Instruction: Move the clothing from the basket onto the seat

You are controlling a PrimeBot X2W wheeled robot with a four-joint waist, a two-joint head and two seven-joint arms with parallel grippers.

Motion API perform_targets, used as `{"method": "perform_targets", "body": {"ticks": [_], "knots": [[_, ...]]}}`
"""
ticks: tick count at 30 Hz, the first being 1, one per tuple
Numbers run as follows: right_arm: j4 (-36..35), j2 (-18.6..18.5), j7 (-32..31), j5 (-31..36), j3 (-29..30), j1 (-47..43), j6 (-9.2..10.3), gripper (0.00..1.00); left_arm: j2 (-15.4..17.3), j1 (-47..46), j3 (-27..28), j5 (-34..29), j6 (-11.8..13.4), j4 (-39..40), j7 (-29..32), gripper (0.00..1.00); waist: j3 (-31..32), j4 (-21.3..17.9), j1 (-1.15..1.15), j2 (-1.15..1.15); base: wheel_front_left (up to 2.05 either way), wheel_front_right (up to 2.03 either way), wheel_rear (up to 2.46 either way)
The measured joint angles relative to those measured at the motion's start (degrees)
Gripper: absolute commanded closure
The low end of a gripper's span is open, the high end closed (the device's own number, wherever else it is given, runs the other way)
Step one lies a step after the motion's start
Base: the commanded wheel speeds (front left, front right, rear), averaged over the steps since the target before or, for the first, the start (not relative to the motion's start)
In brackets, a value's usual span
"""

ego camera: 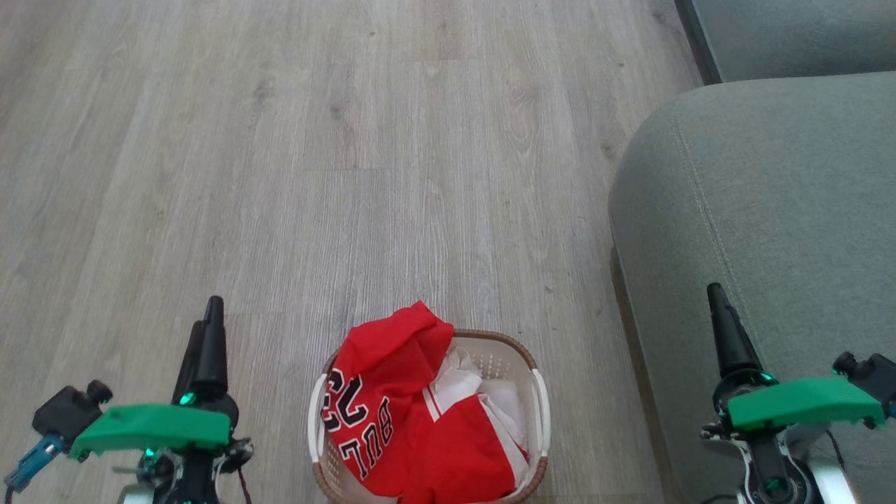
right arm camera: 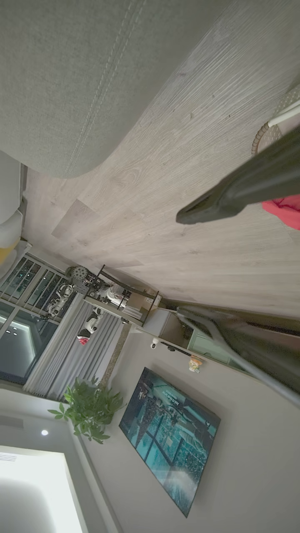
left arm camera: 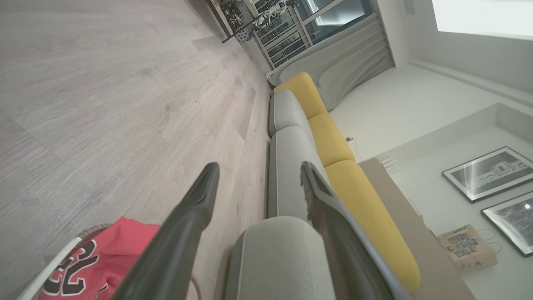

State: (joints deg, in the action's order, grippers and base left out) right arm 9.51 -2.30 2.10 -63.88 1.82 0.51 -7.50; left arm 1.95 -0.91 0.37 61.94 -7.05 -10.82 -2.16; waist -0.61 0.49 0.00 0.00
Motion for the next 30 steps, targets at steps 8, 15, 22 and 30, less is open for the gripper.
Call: {"method": "perform_targets", "body": {"ticks": [8,15,22,30], "knots": [[-0.7,0.0,1.3,7.5,-0.3,0.0,0.0,0.0,0.2,0.0,-0.6,-8.3,0.0,1.1,-1.3,0.0,-0.1,0.1,0.0,0.0,0.0,0.0,0.0],[-0.8,0.0,2.5,14.9,-0.3,0.0,0.0,0.0,0.5,0.0,-1.6,-15.8,0.5,1.2,-2.6,0.0,-0.2,0.1,0.0,0.0,0.0,0.0,0.0],[-0.3,0.0,3.5,21.6,-0.3,0.0,0.0,0.0,0.6,0.0,-1.9,-21.6,0.6,1.2,-3.7,0.0,-0.2,0.0,0.0,0.0,0.0,0.0,0.0],[-0.4,0.0,4.8,28.4,-0.3,0.0,0.0,0.0,0.8,0.0,-2.8,-27.9,1.5,1.3,-5.0,0.0,-0.1,-0.1,0.0,0.0,0.0,0.0,0.0]]}}
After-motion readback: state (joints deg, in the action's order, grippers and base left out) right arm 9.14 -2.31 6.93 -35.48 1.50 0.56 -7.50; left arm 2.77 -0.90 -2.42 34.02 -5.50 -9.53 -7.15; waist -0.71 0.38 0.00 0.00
